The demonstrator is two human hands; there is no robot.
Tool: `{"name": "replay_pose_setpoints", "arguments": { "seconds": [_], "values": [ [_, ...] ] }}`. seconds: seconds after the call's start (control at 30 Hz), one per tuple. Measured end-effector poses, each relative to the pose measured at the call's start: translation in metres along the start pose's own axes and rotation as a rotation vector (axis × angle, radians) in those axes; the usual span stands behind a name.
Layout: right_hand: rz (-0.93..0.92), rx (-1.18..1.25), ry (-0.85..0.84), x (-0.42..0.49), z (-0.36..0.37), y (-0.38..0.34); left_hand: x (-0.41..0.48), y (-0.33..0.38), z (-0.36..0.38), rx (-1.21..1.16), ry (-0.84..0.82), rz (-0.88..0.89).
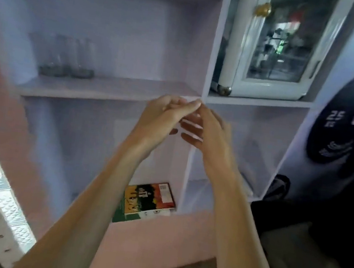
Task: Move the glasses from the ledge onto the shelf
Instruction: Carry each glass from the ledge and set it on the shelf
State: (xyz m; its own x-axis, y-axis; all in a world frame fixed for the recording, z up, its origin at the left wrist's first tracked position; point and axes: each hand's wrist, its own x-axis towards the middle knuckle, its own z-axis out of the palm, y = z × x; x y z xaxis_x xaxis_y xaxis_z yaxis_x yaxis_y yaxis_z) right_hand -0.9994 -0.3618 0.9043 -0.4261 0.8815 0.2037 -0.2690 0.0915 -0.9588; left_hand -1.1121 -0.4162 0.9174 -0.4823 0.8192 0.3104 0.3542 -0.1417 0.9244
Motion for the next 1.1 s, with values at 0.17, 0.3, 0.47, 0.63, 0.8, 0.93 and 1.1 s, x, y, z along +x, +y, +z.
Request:
{"name": "replay_pose_setpoints", "arguments": {
  "seconds": [0.17,0.3,0.47,0.63,0.8,0.93,1.1],
  "values": [
    [-0.02,-0.228,0.32,-0.035,-0.128,0.01,-0.028,-0.019,0.114,-0.094,-0.232,-0.097],
    [0.004,-0.419,0.49,-0.086,-0.244,0.019,-0.063,-0.027,0.219,-0.087,-0.38,-0.19],
    [0.144,-0.51,0.586,-0.173,-0.372,0.024,-0.129,-0.028,0.355,-0.096,-0.502,-0.266],
    [0.27,-0.586,0.737,-0.256,-0.476,0.016,-0.205,-0.016,0.483,-0.026,-0.678,-0.252],
    [0.372,-0.658,0.901,-0.312,-0.561,0.007,-0.263,-0.003,0.587,-0.027,-0.83,-0.22],
    [0.467,-0.681,0.958,-0.337,-0.62,0.008,-0.29,-0.007,0.653,0.048,-0.95,-0.168],
    [0.544,-0.707,1.009,-0.347,-0.682,0.018,-0.3,-0.02,0.725,0.087,-1.06,-0.138]
  ]
}}
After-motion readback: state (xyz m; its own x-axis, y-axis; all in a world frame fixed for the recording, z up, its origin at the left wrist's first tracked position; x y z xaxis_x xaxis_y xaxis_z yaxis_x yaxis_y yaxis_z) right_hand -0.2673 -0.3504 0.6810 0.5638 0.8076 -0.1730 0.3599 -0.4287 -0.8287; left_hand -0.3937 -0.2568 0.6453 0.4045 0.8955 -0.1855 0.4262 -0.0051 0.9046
